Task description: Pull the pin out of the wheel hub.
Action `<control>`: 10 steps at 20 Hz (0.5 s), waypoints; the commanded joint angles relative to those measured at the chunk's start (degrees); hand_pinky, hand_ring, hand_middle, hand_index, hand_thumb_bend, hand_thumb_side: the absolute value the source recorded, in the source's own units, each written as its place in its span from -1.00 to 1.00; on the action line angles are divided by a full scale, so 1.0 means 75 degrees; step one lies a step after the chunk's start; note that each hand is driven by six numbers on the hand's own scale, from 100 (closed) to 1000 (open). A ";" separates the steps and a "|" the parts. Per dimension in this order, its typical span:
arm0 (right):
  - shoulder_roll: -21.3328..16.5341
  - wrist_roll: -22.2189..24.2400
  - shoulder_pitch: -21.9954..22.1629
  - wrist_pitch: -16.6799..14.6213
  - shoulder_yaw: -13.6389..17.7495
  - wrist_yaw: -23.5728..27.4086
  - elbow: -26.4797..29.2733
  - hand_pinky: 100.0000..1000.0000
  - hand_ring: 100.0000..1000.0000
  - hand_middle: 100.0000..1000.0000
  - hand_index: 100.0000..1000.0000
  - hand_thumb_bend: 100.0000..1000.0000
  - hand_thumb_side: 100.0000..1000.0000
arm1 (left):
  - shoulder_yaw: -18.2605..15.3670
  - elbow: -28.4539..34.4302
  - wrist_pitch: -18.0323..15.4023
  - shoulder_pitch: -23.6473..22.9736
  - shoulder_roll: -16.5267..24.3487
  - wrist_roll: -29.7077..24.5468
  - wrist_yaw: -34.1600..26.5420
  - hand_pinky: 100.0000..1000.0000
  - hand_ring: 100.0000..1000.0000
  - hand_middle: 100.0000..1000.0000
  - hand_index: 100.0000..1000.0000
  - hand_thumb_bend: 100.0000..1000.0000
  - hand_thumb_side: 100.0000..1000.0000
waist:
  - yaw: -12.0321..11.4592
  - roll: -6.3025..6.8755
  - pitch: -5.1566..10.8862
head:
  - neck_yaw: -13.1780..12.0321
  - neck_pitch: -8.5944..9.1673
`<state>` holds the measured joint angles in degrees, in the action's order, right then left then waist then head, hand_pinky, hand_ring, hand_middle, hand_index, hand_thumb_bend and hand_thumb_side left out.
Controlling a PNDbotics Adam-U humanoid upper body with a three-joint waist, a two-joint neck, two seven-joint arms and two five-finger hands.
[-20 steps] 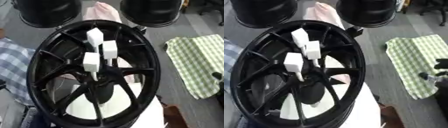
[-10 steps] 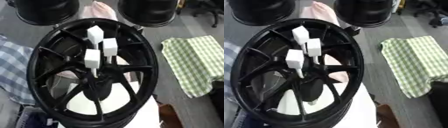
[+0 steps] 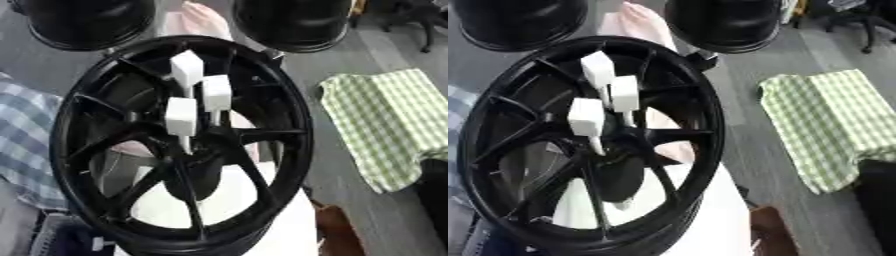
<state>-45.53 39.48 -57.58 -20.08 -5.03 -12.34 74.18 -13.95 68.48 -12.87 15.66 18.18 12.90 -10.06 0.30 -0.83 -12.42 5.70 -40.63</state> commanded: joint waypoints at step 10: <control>0.2249 0.0676 -0.0809 -0.0443 -0.0503 -0.1996 -0.0766 0.45 0.47 0.31 0.51 0.25 -0.68 | 0.0026 0.0034 0.0024 0.0054 0.0199 -0.0056 0.0044 0.30 0.14 -0.11 0.40 -1.00 0.70 | -0.0006 0.0048 0.0220 | 0.0174 -0.0036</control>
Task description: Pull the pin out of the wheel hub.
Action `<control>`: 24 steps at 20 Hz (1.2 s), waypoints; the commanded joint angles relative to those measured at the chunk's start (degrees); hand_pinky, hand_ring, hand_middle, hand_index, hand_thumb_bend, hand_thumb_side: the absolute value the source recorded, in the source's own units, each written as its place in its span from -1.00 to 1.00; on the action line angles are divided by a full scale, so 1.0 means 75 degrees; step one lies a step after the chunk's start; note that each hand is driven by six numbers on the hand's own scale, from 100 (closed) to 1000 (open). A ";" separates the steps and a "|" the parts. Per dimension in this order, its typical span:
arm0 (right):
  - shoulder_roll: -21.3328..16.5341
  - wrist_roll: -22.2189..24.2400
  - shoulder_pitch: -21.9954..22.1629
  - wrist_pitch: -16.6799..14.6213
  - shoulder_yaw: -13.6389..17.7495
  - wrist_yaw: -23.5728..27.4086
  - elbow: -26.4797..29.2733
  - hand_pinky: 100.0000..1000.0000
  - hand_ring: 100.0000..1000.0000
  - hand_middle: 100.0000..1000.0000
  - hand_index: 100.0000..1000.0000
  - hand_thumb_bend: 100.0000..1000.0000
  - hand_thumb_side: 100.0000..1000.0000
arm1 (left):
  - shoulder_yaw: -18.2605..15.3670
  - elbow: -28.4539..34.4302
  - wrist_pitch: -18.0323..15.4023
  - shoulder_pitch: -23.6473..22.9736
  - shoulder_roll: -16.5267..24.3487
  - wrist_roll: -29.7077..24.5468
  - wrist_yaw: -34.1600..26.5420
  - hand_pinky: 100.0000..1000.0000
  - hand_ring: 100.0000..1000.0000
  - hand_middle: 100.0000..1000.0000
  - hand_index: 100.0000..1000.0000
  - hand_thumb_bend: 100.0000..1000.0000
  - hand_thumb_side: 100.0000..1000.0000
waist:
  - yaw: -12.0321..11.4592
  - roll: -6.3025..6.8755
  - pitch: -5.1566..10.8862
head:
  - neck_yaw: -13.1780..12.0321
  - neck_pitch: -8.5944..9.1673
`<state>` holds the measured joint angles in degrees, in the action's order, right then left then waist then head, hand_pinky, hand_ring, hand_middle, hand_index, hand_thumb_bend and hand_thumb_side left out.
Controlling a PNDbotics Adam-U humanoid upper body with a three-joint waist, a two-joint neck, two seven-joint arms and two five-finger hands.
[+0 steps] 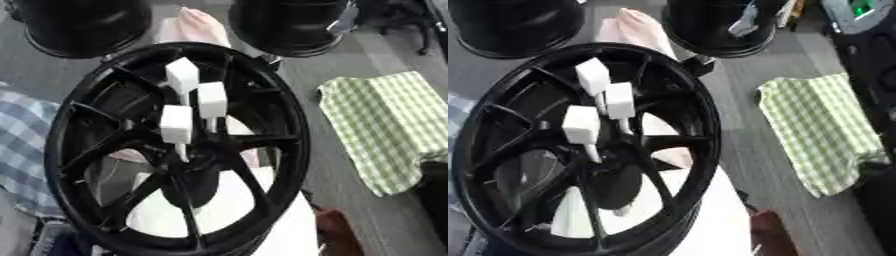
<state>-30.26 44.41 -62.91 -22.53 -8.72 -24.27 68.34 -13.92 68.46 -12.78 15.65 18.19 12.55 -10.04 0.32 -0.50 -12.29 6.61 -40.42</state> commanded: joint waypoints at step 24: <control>0.0852 -0.0227 0.0446 0.3035 -0.0819 0.0164 0.0711 0.11 0.35 0.13 0.46 0.23 -0.55 | 0.0078 -0.0169 0.0202 0.0262 0.0019 -0.0153 0.0022 0.31 0.15 -0.10 0.41 -1.00 0.72 | -0.0285 -0.0087 0.0344 | 0.0547 -0.0184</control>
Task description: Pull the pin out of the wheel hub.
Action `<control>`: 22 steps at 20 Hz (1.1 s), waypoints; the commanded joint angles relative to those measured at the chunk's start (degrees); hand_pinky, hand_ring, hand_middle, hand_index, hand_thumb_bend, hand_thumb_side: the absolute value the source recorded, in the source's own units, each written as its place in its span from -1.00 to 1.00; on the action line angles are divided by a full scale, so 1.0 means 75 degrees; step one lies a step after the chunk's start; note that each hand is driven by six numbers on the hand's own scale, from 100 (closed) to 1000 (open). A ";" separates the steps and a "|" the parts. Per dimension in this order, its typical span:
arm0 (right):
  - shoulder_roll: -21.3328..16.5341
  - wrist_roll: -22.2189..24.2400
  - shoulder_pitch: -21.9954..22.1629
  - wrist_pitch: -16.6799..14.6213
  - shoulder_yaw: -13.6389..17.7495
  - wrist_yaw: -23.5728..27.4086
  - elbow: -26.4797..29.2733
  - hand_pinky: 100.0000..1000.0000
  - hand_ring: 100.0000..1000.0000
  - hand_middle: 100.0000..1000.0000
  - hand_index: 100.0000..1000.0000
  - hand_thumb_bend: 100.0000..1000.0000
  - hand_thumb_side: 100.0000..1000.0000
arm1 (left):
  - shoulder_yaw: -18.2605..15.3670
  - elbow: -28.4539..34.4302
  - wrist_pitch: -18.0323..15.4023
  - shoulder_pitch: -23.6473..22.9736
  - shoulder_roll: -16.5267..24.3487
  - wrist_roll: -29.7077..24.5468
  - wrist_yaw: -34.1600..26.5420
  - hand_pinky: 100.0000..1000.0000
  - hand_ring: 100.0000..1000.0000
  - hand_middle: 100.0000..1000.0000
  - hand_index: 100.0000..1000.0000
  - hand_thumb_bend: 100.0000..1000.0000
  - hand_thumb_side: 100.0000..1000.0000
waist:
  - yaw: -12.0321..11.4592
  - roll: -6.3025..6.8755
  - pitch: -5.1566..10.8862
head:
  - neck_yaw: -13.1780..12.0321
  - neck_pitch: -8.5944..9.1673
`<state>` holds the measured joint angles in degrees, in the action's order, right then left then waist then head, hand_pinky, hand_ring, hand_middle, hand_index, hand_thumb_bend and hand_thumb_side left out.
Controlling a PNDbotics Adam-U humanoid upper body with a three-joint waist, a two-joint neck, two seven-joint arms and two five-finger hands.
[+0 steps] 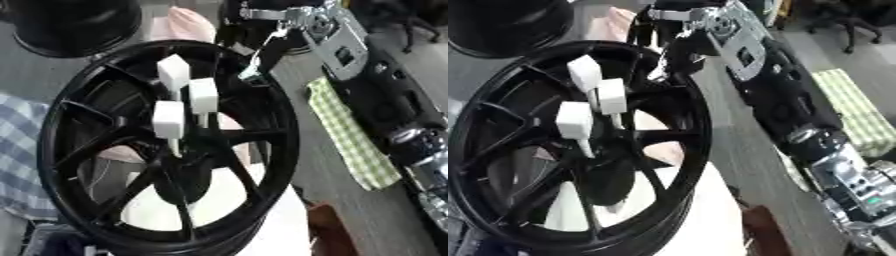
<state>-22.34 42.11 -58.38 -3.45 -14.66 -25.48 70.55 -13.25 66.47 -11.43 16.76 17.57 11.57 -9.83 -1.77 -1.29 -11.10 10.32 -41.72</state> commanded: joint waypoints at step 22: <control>-0.0243 -0.0332 0.0522 0.1080 -0.0525 -0.0353 0.1620 0.20 0.36 0.14 0.42 0.18 -0.63 | -0.0057 0.0108 0.0075 0.0133 0.0118 -0.0015 -0.0151 0.30 0.11 -0.10 0.41 -0.96 0.72 | -0.0049 -0.0048 0.0196 | -0.0114 -0.0227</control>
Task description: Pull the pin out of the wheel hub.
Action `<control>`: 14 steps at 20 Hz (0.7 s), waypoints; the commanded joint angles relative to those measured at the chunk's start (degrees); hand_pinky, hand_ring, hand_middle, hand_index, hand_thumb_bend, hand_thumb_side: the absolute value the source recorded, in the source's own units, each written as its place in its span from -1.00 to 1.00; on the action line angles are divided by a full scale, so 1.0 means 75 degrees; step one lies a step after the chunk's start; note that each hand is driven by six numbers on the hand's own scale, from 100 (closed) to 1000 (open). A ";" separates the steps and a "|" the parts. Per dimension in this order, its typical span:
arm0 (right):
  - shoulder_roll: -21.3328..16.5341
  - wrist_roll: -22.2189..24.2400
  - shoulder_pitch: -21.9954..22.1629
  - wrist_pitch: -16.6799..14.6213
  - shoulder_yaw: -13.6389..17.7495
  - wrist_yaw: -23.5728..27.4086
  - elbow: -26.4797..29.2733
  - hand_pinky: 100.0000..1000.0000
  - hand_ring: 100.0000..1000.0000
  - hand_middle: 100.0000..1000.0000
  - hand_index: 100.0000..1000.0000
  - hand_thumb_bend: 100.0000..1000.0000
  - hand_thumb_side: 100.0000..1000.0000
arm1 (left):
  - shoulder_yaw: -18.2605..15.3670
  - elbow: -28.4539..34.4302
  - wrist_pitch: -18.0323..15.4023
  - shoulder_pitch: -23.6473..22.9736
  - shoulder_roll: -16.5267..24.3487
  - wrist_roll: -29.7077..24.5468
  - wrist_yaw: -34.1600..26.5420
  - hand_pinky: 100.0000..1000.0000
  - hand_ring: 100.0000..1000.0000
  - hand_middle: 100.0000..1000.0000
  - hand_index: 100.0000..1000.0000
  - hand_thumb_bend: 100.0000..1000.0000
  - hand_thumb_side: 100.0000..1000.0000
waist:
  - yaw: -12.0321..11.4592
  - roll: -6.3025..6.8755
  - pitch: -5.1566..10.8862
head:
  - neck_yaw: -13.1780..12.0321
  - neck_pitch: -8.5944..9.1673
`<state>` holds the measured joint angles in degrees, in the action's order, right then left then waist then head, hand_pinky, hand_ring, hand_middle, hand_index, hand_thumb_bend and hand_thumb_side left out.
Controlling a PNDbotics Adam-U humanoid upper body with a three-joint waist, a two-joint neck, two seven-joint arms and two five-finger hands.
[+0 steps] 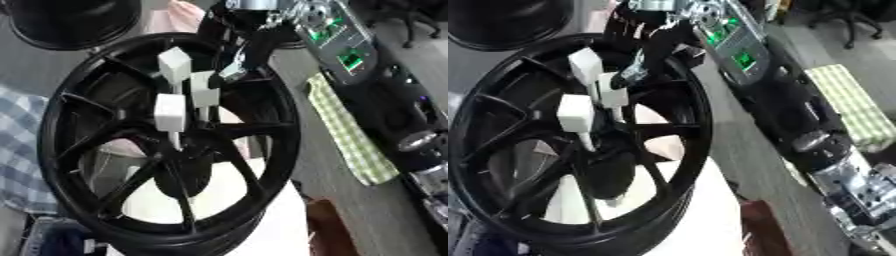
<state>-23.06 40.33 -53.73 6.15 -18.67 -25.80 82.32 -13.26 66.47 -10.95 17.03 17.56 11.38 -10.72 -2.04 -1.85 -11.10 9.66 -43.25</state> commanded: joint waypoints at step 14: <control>0.0086 -0.0316 0.0083 -0.0273 -0.0098 -0.0573 -0.0339 0.16 0.32 0.09 0.37 0.14 -0.65 | -0.0049 0.0170 0.0064 0.0183 0.0039 -0.0001 -0.0045 0.30 0.11 -0.10 0.40 -0.94 0.71 | -0.0147 -0.0013 0.0176 | 0.0048 -0.0028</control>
<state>-21.88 38.27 -52.32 4.07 -19.67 -29.67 79.58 -13.27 66.55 -10.57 17.69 17.06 11.29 -10.99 -3.12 -2.18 -11.10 9.82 -43.27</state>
